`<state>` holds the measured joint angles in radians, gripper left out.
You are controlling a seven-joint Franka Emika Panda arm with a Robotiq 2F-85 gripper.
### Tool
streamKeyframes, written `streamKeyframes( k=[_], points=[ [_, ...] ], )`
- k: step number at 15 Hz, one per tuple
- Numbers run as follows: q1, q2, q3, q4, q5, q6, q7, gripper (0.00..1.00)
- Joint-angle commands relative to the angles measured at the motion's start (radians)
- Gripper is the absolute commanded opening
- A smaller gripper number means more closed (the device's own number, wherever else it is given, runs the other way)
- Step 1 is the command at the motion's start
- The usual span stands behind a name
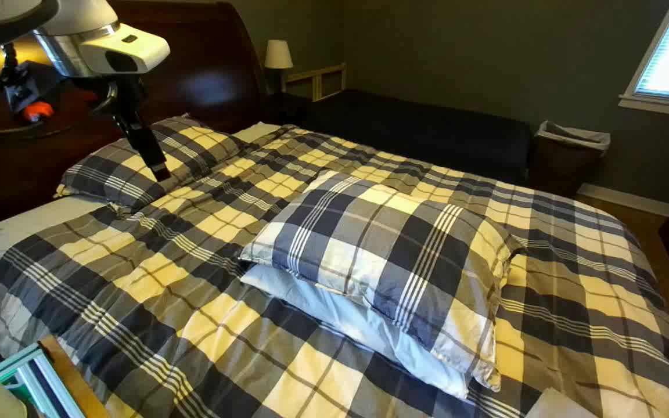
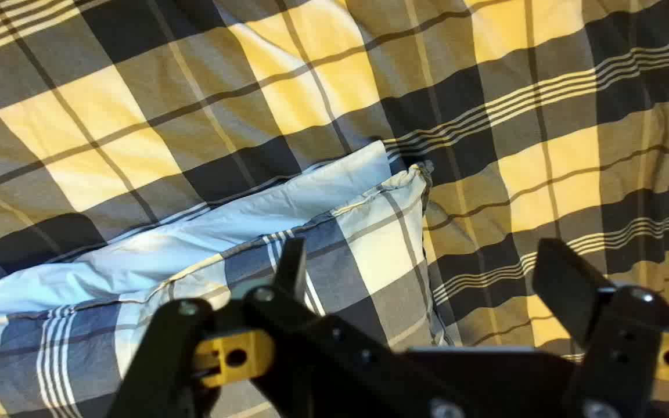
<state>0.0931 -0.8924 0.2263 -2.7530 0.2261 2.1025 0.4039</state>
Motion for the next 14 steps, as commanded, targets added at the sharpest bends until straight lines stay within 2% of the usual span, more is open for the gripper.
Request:
streamKeyframes(
  k=[1, 7, 9, 12, 14],
  points=[
    [-0.003, 0.000, 0.002, 0.001, 0.001, -0.004, -0.002, 1.00],
    [-0.007, 0.023, -0.003, 0.008, 0.005, -0.005, -0.002, 1.00],
    [-0.039, 0.084, -0.008, 0.027, -0.011, 0.045, -0.009, 1.00],
    [-0.115, 0.242, -0.014, 0.062, -0.046, 0.194, -0.005, 1.00],
    [-0.124, 0.344, -0.024, 0.088, -0.037, 0.285, -0.010, 1.00]
  ],
)
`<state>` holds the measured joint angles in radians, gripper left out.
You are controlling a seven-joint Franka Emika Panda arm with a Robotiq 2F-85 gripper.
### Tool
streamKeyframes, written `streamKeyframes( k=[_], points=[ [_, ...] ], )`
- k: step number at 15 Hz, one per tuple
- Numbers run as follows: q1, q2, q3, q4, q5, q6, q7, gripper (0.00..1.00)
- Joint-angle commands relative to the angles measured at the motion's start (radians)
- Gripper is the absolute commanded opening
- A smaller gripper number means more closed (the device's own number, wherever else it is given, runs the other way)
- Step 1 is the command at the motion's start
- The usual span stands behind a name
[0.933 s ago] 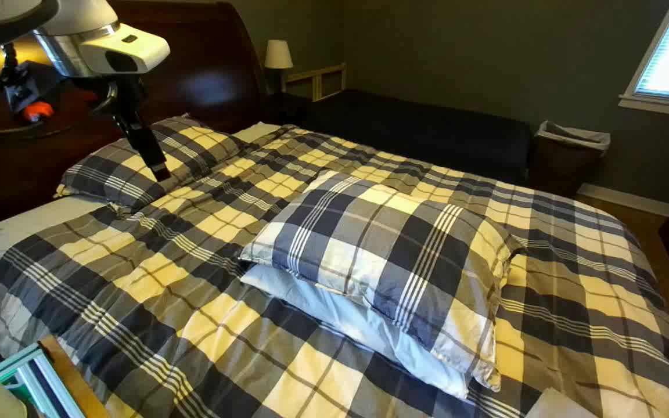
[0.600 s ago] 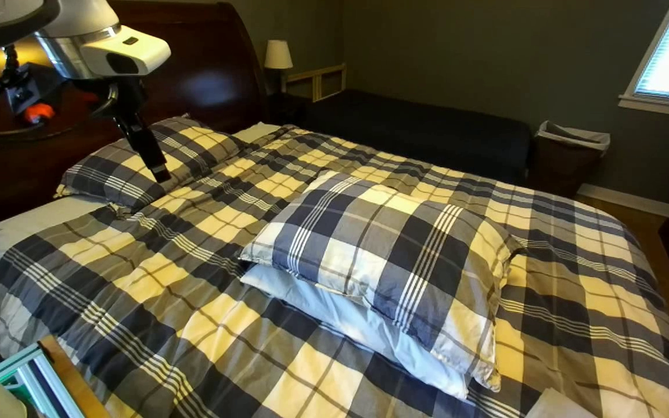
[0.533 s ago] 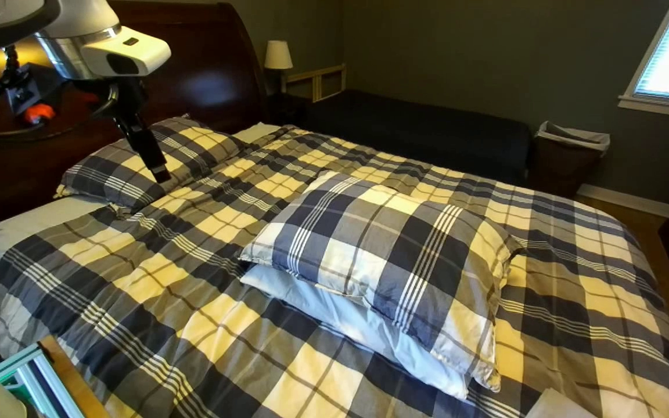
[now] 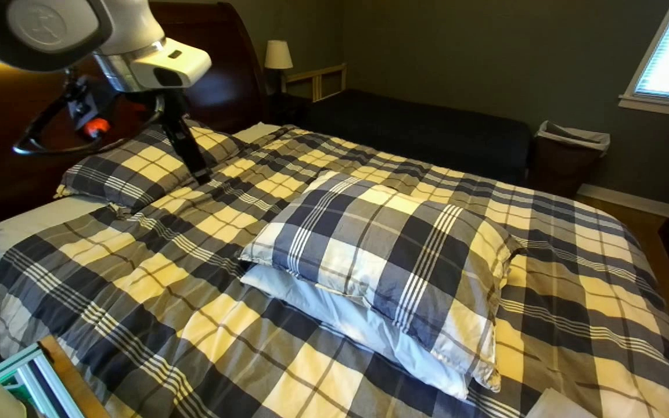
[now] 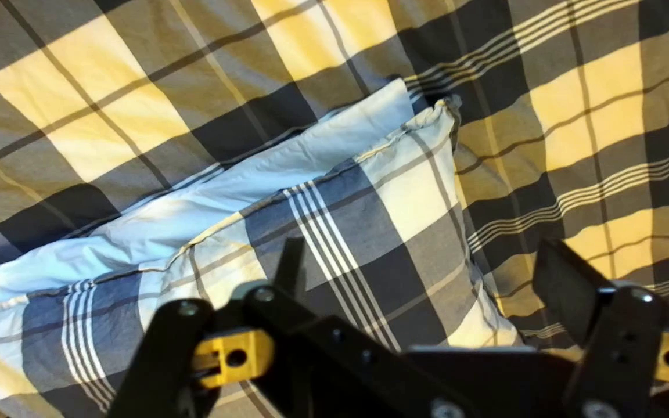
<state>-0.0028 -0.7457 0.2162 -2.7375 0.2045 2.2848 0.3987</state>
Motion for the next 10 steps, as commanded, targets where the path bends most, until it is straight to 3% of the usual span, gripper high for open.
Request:
streamKeyframes(
  k=[1, 3, 4, 6, 10],
  points=[
    [-0.033, 0.251, -0.013, 0.097, -0.021, 0.130, -0.004, 1.00],
    [-0.036, 0.365, -0.025, 0.154, -0.014, 0.172, 0.009, 1.00],
    [-0.018, 0.225, -0.030, 0.071, -0.019, 0.147, 0.006, 1.00],
    [-0.016, 0.279, -0.038, 0.096, -0.018, 0.157, 0.005, 1.00],
    [-0.014, 0.252, -0.037, 0.092, -0.018, 0.157, 0.005, 1.00]
  ],
)
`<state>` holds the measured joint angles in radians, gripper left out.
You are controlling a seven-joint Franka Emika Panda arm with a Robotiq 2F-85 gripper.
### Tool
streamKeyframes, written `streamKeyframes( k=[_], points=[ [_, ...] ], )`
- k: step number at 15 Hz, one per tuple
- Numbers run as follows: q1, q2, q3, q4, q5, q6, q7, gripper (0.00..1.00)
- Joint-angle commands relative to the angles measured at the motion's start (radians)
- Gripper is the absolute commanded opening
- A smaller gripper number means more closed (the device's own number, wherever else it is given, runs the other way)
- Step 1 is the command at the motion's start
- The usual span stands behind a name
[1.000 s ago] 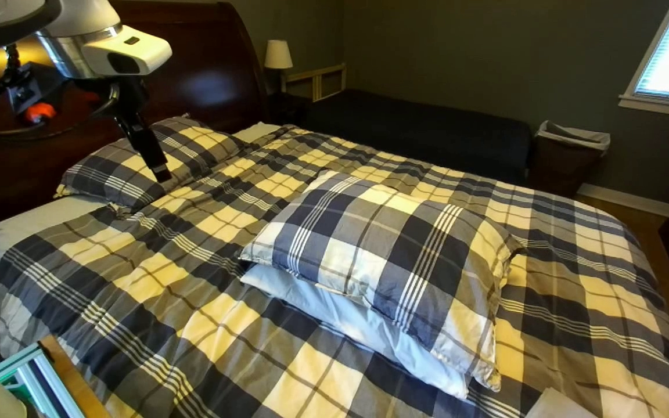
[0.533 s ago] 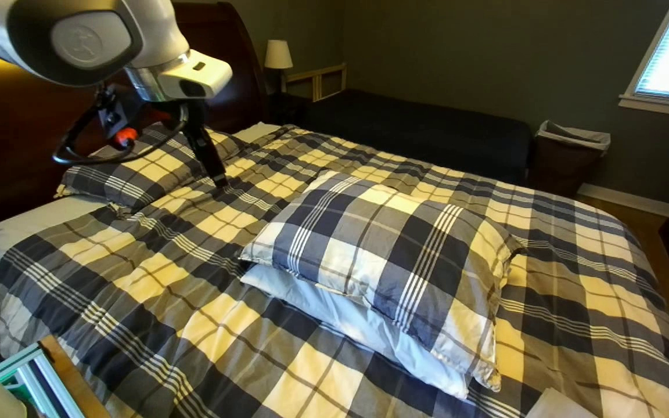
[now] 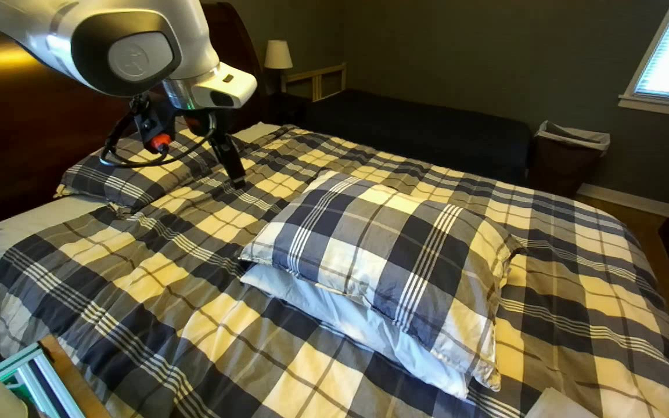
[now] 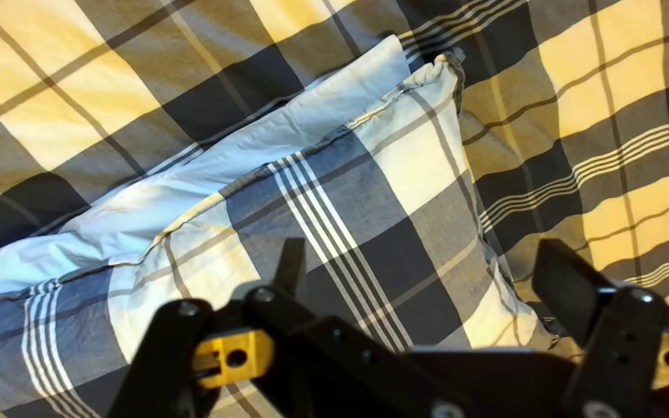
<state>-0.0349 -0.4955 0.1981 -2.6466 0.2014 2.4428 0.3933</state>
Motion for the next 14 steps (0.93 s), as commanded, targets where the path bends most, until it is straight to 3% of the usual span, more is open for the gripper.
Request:
streamKeyframes(
  k=[1, 6, 8, 14],
  points=[
    [0.019, -0.003, -0.019, 0.000, -0.014, -0.001, 0.010, 1.00],
    [0.019, -0.005, -0.019, -0.002, -0.014, -0.001, 0.010, 1.00],
    [-0.011, 0.046, -0.055, 0.042, -0.035, 0.011, -0.031, 1.00],
    [-0.078, 0.246, -0.164, 0.197, -0.232, 0.036, -0.252, 1.00]
  ],
)
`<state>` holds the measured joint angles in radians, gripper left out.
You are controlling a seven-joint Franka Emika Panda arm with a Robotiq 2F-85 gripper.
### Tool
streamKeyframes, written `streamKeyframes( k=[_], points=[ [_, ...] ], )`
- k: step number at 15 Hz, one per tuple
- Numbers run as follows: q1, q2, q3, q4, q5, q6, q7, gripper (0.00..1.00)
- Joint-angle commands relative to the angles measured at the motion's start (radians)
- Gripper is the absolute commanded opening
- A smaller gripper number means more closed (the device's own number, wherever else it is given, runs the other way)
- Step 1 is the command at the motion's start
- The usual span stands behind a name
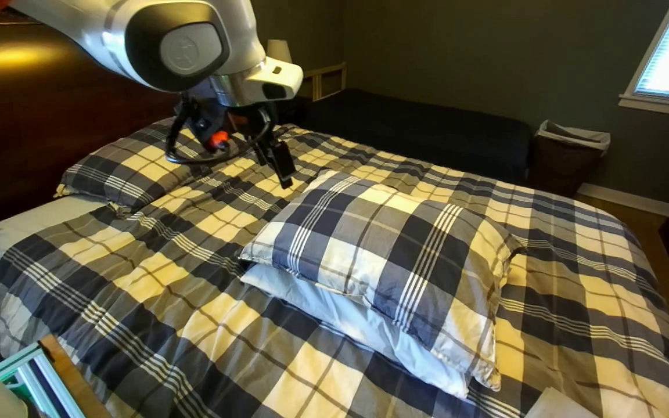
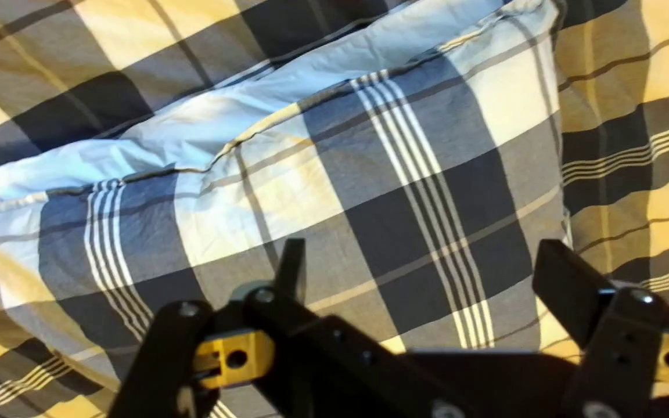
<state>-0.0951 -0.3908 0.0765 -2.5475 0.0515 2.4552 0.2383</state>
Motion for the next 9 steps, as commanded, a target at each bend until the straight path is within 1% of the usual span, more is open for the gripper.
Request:
streamKeyframes(
  k=[1, 3, 4, 6, 9],
  points=[
    [-0.020, 0.177, -0.058, 0.126, -0.106, 0.034, -0.134, 1.00],
    [-0.018, 0.258, -0.085, 0.179, -0.136, 0.082, -0.192, 1.00],
    [-0.007, 0.298, -0.102, 0.197, -0.120, 0.132, -0.232, 1.00],
    [-0.004, 0.378, -0.118, 0.243, -0.100, 0.211, -0.267, 1.00],
    [-0.007, 0.499, -0.129, 0.313, -0.078, 0.296, -0.296, 1.00]
  ],
)
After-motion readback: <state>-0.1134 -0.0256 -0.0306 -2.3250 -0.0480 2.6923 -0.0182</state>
